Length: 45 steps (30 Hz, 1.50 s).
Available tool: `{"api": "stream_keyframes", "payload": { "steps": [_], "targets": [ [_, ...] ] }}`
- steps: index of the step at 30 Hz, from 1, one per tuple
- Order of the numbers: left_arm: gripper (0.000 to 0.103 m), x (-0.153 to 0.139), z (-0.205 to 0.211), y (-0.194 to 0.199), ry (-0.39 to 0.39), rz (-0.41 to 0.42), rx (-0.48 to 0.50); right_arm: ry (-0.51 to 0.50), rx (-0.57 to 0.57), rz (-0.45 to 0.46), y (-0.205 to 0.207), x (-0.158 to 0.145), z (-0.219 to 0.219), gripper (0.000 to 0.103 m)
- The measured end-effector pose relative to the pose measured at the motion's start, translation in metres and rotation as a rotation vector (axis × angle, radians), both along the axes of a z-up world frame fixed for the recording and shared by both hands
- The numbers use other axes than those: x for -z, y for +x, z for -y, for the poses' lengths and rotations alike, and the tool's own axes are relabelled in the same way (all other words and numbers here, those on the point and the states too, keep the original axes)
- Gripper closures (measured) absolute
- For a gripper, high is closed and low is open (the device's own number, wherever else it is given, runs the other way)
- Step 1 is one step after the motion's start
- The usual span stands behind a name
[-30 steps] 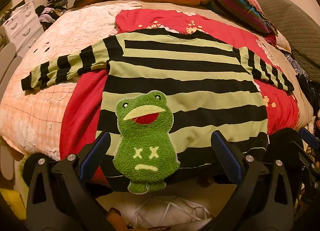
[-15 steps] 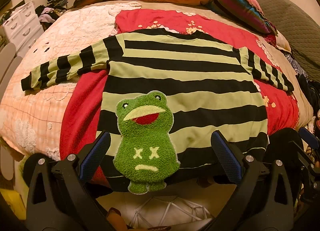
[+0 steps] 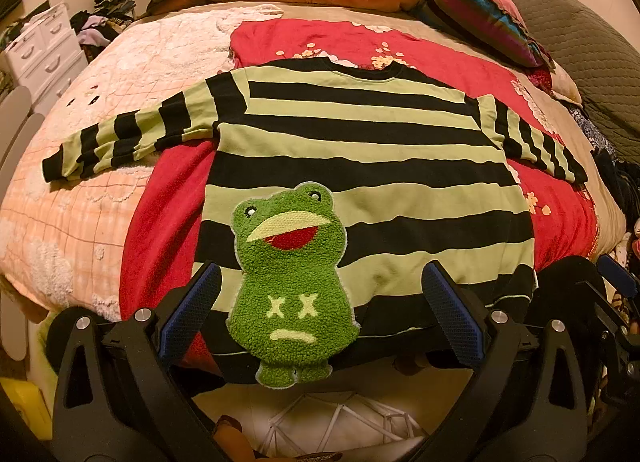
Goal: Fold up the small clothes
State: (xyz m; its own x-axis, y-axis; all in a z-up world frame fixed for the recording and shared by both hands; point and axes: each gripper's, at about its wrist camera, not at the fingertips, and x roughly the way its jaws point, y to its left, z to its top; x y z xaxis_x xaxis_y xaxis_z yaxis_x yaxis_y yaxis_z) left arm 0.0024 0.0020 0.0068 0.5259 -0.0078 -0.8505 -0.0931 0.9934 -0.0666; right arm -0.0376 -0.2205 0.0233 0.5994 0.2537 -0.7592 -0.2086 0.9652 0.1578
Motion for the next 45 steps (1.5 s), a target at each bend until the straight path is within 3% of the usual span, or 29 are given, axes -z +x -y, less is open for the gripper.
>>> {"api": "stream_keyframes", "payload": {
  "steps": [29,37,45],
  "targets": [
    [0.009,0.007,0.0,0.019,0.027,-0.011,-0.009,0.027,0.049,0.039,0.025,-0.008,0.016,0.004],
    [0.009,0.015,-0.004,0.043,0.03,-0.032,-0.019,0.026,0.144,0.082,0.065,-0.011,0.05,0.004],
    [0.009,0.022,-0.003,0.077,0.055,-0.039,-0.037,-0.012,0.291,0.06,0.115,0.01,0.115,0.004]
  ]
}}
